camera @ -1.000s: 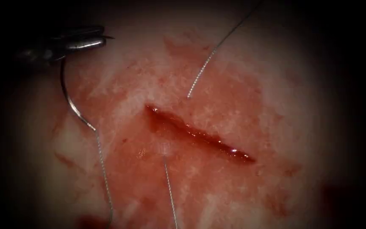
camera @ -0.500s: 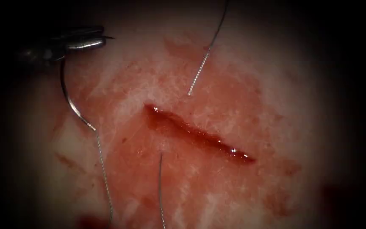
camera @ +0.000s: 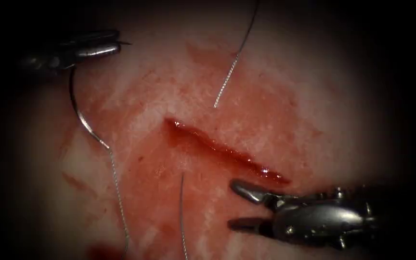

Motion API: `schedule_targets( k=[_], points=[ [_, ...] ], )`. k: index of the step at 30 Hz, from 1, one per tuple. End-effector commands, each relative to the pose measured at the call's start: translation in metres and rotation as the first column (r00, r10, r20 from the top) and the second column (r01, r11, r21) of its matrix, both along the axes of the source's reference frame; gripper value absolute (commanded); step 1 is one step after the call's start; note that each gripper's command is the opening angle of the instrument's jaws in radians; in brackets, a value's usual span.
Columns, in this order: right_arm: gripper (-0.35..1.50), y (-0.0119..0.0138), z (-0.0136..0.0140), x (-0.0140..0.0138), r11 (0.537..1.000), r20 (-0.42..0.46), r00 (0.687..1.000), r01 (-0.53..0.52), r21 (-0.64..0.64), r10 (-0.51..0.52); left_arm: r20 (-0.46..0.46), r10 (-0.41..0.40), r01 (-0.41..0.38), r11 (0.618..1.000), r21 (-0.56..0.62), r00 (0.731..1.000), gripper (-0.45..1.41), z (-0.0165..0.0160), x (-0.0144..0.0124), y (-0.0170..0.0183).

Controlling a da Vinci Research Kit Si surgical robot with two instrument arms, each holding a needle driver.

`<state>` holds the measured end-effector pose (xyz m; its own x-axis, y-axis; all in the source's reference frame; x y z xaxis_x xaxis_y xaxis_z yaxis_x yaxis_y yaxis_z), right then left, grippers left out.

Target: Wound Closure

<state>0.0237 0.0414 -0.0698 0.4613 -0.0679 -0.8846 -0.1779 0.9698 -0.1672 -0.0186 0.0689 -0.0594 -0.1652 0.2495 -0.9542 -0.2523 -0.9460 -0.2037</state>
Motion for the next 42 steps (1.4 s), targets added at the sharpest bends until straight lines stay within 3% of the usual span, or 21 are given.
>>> schedule_targets(
  k=[1,15,24,25,26,27,28,33,37,42],
  points=[
    [1.23,0.0004,0.0010,0.0021,1.000,-0.007,1.000,0.008,-0.005,-0.008,0.001,0.002,-0.002,1.000,0.002,1.000,-0.35,0.0006,-0.0005,-0.0005],
    [1.18,0.0012,0.0047,0.0062,0.999,-0.012,1.000,0.029,-0.036,-0.029,0.002,0.003,-0.003,1.000,0.002,1.000,-0.35,0.0005,-0.0004,-0.0005],
    [1.11,0.0013,0.0043,0.0085,0.999,-0.023,0.999,0.035,-0.032,-0.036,0.002,0.003,-0.003,1.000,0.002,1.000,-0.35,0.0005,-0.0003,-0.0005],
    [0.91,0.0011,0.0044,0.0088,0.998,-0.030,0.999,0.044,-0.034,-0.045,0.002,0.004,-0.004,1.000,0.002,1.000,-0.35,0.0005,-0.0003,-0.0005],
    [0.91,0.0011,0.0044,0.0088,0.998,-0.030,0.999,0.044,-0.034,-0.045,0.002,0.004,-0.004,1.000,0.002,1.000,-0.35,0.0005,-0.0003,-0.0005],
    [0.44,0.0011,0.0044,0.0087,0.998,-0.029,0.998,0.052,-0.032,-0.053,0.002,0.004,-0.004,1.000,0.002,1.000,-0.35,0.0005,-0.0003,-0.0005],
    [-0.35,0.0009,0.0044,0.0085,0.996,-0.003,0.996,0.093,-0.001,-0.093,0.003,0.004,-0.004,1.000,0.003,1.000,-0.35,0.0005,-0.0003,-0.0005],
    [-0.35,0.0000,0.0046,0.0081,0.990,-0.004,0.991,0.136,0.033,-0.136,0.003,0.004,-0.004,1.000,0.003,1.000,-0.35,0.0005,-0.0002,-0.0005],
    [-0.35,-0.0022,0.0039,0.0074,0.983,-0.012,0.984,0.178,0.052,-0.178,0.003,0.004,-0.004,1.000,0.003,1.000,-0.35,0.0005,-0.0002,-0.0005],
    [-0.35,-0.0063,0.0005,0.0064,0.975,-0.032,0.977,0.213,0.065,-0.211,0.003,0.004,-0.004,1.000,0.003,1.000,-0.35,0.0005,-0.0002,-0.0005]
  ],
)
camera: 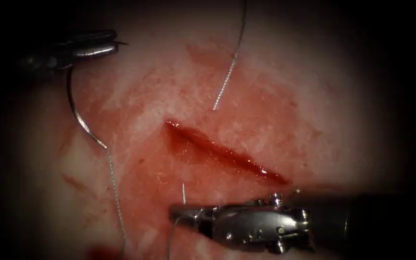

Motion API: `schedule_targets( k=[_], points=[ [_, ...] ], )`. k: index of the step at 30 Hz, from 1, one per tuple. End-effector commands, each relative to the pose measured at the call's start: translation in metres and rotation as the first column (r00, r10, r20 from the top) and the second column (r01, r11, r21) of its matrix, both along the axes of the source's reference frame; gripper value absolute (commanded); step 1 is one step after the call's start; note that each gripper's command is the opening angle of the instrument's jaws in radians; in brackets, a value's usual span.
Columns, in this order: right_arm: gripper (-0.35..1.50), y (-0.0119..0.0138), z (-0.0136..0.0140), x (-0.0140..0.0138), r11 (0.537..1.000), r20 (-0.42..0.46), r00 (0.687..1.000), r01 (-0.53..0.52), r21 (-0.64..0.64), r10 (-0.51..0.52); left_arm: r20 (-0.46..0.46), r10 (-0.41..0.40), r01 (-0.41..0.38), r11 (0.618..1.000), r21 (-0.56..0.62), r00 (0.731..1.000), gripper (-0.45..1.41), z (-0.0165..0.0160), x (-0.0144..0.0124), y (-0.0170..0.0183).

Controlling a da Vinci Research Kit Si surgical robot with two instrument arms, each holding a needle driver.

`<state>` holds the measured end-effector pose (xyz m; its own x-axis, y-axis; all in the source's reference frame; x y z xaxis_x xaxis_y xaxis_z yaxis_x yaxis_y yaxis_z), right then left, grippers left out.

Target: Wound Closure

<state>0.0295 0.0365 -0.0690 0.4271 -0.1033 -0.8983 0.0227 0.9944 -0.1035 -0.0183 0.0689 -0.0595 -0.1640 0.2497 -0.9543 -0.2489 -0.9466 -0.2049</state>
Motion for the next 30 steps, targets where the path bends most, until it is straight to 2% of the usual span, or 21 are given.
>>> schedule_targets(
  k=[1,3,5,8,9,17,22,25,26,27,28,29,30],
  points=[
    [-0.35,-0.0022,-0.0011,0.0006,1.000,-0.013,1.000,0.017,0.006,-0.017,0.001,0.001,-0.001,1.000,0.002,1.000,-0.35,0.0006,-0.0005,-0.0005],
    [-0.35,-0.0036,-0.0025,0.0007,0.999,-0.018,0.999,0.034,0.009,-0.034,0.001,0.001,-0.001,1.000,0.002,1.000,-0.35,0.0006,-0.0005,-0.0005],
    [-0.35,-0.0060,-0.0054,0.0010,0.998,-0.034,0.998,0.062,0.014,-0.062,0.001,0.001,-0.001,1.000,0.002,1.000,-0.35,0.0006,-0.0005,-0.0005],
    [-0.35,-0.0071,-0.0069,0.0013,0.997,-0.043,0.996,0.074,0.016,-0.073,0.001,0.001,-0.001,1.000,0.002,1.000,-0.35,0.0006,-0.0005,-0.0005],
    [-0.35,-0.0079,-0.0086,0.0017,0.996,-0.051,0.995,0.083,0.021,-0.082,0.001,0.001,-0.001,1.000,0.002,1.000,-0.35,0.0006,-0.0006,-0.0005],
    [-0.35,-0.0086,-0.0105,0.0023,0.995,-0.060,0.994,0.095,0.034,-0.093,0.001,0.001,-0.001,1.000,0.002,1.000,-0.35,0.0006,-0.0006,-0.0005],
    [-0.35,-0.0101,-0.0119,0.0023,0.990,-0.077,0.989,0.133,0.039,-0.129,0.001,0.001,-0.001,1.000,0.002,1.000,-0.35,0.0006,-0.0006,-0.0005],
    [-0.35,-0.0122,-0.0144,0.0028,0.984,-0.097,0.981,0.175,0.042,-0.170,0.001,0.001,-0.001,1.000,0.002,1.000,-0.35,0.0006,-0.0006,-0.0005],
    [-0.35,-0.0122,-0.0144,0.0028,0.984,-0.097,0.981,0.175,0.042,-0.170,0.001,0.001,-0.001,1.000,0.002,1.000,-0.35,0.0006,-0.0006,-0.0005],
    [0.37,-0.0124,-0.0149,0.0029,0.981,-0.101,0.976,0.194,-0.014,-0.194,0.001,0.001,-0.001,1.000,0.002,1.000,-0.35,0.0006,-0.0006,-0.0005],
    [0.37,-0.0124,-0.0149,0.0029,0.981,-0.101,0.976,0.194,-0.014,-0.194,0.001,0.001,-0.001,1.000,0.002,1.000,-0.35,0.0006,-0.0006,-0.0005],
    [0.93,-0.0121,-0.0153,0.0025,0.987,-0.080,0.984,0.159,-0.023,-0.161,0.001,0.001,-0.001,1.000,0.002,1.000,-0.35,0.0006,-0.0006,-0.0005],
    [0.98,-0.0118,-0.0154,0.0019,0.989,-0.072,0.987,0.145,-0.025,-0.147,0.001,0.001,-0.001,1.000,0.002,1.000,-0.35,0.0006,-0.0006,-0.0005]
  ],
)
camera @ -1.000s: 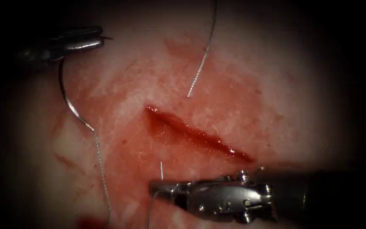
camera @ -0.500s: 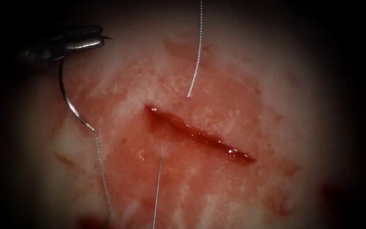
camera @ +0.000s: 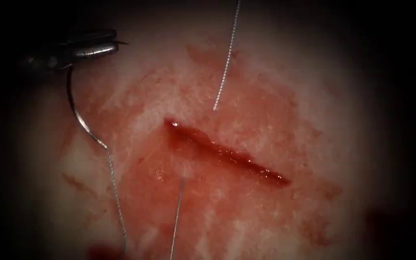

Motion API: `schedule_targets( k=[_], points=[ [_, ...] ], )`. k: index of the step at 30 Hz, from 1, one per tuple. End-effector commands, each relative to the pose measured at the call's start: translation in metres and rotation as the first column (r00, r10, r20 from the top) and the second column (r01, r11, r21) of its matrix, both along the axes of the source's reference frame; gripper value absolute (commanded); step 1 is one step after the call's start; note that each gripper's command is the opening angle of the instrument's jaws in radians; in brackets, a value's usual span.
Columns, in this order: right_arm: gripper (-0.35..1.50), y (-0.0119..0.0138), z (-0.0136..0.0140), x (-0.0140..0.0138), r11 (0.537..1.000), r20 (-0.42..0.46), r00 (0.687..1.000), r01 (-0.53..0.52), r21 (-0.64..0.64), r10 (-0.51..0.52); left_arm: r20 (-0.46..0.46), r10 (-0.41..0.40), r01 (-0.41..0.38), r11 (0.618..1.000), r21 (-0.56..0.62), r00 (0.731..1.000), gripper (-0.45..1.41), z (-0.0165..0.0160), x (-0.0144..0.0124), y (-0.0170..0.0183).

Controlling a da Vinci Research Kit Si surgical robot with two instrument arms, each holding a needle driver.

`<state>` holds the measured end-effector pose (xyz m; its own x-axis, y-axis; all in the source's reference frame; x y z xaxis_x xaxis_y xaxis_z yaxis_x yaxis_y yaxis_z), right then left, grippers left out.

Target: Wound Closure

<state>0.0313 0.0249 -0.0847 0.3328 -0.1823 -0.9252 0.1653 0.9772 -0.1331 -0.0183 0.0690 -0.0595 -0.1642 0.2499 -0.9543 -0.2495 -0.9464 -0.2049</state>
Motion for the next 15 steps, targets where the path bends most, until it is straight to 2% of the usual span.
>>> schedule_targets(
  k=[1,6,9,12,15],
  points=[
    [0.98,0.0007,0.0002,-0.0013,1.000,0.012,1.000,-0.017,0.005,0.017,0.001,0.002,-0.002,1.000,0.002,1.000,-0.35,0.0006,-0.0005,-0.0005],
    [1.11,0.0053,0.0008,-0.0078,0.993,0.036,0.992,-0.120,-0.001,0.120,0.001,0.002,-0.002,1.000,0.002,1.000,-0.35,0.0006,-0.0005,-0.0005],
    [1.13,0.0084,0.0031,-0.0108,0.981,0.074,0.978,-0.192,-0.017,0.193,0.001,0.002,-0.002,1.000,0.002,1.000,-0.35,0.0006,-0.0005,-0.0005],
    [1.13,0.0116,0.0065,-0.0110,0.961,0.074,0.958,-0.274,-0.034,0.276,0.001,0.001,-0.001,1.000,0.002,1.000,-0.35,0.0006,-0.0005,-0.0005],
    [1.11,0.0141,0.0094,-0.0096,0.946,0.071,0.944,-0.320,-0.050,0.323,0.001,0.001,-0.001,1.000,0.002,1.000,-0.35,0.0006,-0.0005,-0.0005]
  ],
)
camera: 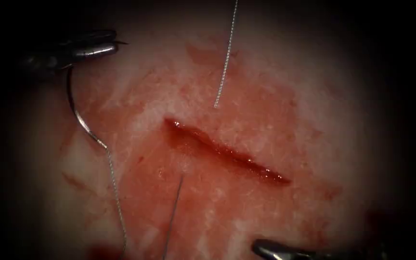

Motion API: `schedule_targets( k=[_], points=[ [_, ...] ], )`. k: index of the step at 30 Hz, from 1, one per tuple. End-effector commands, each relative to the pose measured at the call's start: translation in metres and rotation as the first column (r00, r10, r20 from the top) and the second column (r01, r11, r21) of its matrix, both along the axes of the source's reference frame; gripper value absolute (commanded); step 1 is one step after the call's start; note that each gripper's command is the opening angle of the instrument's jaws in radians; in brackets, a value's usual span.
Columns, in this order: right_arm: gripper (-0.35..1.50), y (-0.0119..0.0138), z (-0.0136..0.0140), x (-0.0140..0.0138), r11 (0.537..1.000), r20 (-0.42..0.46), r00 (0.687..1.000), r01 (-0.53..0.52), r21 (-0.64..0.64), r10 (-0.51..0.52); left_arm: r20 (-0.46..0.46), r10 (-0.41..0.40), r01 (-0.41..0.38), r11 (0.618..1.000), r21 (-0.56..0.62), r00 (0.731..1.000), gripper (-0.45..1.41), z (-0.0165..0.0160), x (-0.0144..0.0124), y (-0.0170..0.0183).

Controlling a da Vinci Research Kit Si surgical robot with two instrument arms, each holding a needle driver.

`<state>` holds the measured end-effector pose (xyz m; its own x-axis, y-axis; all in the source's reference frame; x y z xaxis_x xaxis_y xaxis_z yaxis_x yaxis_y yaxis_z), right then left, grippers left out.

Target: Wound Closure

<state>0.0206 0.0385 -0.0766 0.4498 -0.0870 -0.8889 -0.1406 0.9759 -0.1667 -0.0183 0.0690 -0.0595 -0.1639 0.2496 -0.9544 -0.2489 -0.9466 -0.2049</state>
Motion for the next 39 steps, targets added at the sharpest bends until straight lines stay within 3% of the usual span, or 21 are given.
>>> schedule_targets(
  k=[1,2,9,20,21,22,23,24,30,39],
  points=[
    [1.11,0.0009,0.0020,0.0015,1.000,0.001,1.000,-0.009,-0.011,0.009,0.000,0.001,-0.001,1.000,0.002,1.000,-0.35,0.0006,-0.0005,-0.0005],
    [1.10,0.0022,0.0041,0.0030,1.000,0.004,1.000,-0.021,-0.017,0.021,0.000,0.001,-0.001,1.000,0.002,1.000,-0.35,0.0006,-0.0005,-0.0005],
    [1.06,0.0034,0.0097,0.0075,0.999,0.004,1.000,-0.019,-0.045,0.019,0.000,0.001,-0.001,1.000,0.002,1.000,-0.35,0.0006,-0.0005,-0.0005],
    [0.96,0.0036,0.0108,0.0111,0.999,-0.004,1.000,-0.015,-0.047,0.015,0.001,0.002,-0.002,1.000,0.002,1.000,-0.35,0.0006,-0.0004,-0.0005],
    [0.81,0.0036,0.0108,0.0111,0.999,-0.004,1.000,-0.015,-0.047,0.014,0.001,0.002,-0.002,1.000,0.002,1.000,-0.35,0.0006,-0.0004,-0.0005],
    [0.15,0.0035,0.0108,0.0110,0.999,-0.008,1.000,-0.009,-0.046,0.008,0.001,0.002,-0.002,1.000,0.002,1.000,-0.35,0.0006,-0.0004,-0.0005],
    [-0.18,0.0034,0.0108,0.0109,0.999,-0.009,1.000,-0.008,-0.045,0.008,0.001,0.002,-0.002,1.000,0.003,1.000,-0.35,0.0006,-0.0004,-0.0005],
    [-0.35,0.0034,0.0107,0.0107,0.999,-0.010,1.000,-0.007,-0.045,0.006,0.001,0.002,-0.002,1.000,0.003,1.000,-0.35,0.0006,-0.0004,-0.0005],
    [-0.35,0.0023,0.0100,0.0104,0.998,-0.044,0.997,0.060,-0.015,-0.060,0.001,0.002,-0.002,1.000,0.003,1.000,-0.35,0.0006,-0.0004,-0.0005],
    [-0.35,-0.0048,0.0037,0.0103,0.990,-0.080,0.986,0.144,0.005,-0.143,0.001,0.002,-0.002,1.000,0.003,1.000,-0.35,0.0006,-0.0004,-0.0005]
  ],
)
